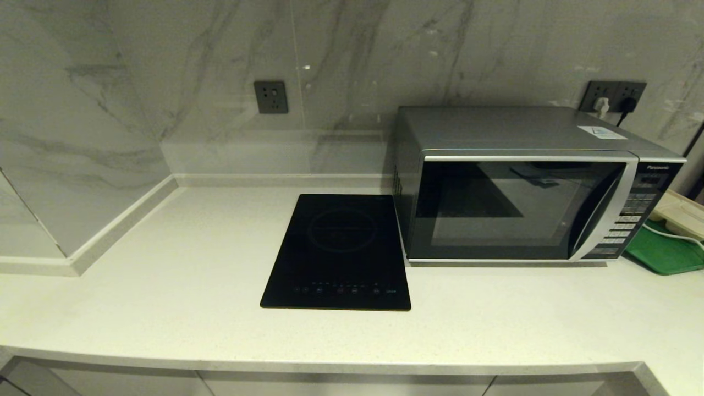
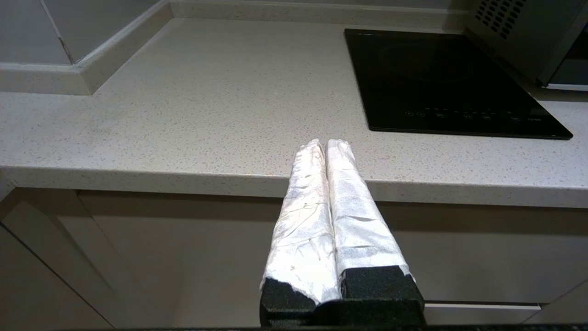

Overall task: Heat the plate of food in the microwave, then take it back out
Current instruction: Open the microwave oven

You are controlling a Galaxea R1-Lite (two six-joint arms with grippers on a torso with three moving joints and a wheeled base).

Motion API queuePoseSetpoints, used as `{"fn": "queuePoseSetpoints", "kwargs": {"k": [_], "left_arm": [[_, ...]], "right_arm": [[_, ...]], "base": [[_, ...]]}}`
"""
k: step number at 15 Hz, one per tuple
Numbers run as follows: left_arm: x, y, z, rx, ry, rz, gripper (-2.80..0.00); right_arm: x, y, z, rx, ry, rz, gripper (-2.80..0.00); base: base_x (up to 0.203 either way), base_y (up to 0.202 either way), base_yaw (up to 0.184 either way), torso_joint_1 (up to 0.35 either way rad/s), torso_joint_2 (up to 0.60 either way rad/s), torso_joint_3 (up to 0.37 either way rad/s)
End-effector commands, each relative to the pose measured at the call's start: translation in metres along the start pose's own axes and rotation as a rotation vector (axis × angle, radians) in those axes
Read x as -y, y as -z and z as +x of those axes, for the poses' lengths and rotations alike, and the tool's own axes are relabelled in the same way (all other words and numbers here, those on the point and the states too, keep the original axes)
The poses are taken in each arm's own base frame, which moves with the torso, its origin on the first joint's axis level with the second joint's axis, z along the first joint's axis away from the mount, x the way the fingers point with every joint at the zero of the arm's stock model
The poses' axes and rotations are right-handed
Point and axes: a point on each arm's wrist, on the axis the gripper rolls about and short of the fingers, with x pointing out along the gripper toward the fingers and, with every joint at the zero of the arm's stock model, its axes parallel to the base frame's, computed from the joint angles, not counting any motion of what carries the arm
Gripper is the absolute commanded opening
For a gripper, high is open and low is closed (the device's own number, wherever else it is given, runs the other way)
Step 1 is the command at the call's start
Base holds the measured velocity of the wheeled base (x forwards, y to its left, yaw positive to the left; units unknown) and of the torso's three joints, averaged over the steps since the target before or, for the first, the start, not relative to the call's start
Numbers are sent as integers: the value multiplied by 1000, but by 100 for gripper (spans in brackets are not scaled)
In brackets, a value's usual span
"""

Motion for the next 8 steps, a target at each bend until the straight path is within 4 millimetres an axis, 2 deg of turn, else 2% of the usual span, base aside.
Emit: {"fn": "queuePoseSetpoints", "kwargs": {"k": [1, 2, 5, 6, 8], "left_arm": [[0, 0, 0, 1, -1, 0, -280], [0, 0, 0, 1, -1, -1, -280], [0, 0, 0, 1, -1, -1, -280], [0, 0, 0, 1, -1, -1, -280], [0, 0, 0, 1, -1, 0, -280]], "right_arm": [[-6, -19, 38, -86, 125, -169, -280], [-7, -25, 47, -98, 170, -202, -280], [-11, -60, 72, -64, 308, -225, -280], [-12, -62, 80, -74, 333, -245, 0], [-16, -61, 99, -98, 347, -262, 0]], "base": [[0, 0, 0, 0, 0, 0], [0, 0, 0, 0, 0, 0], [0, 0, 0, 0, 0, 0], [0, 0, 0, 0, 0, 0], [0, 0, 0, 0, 0, 0]]}}
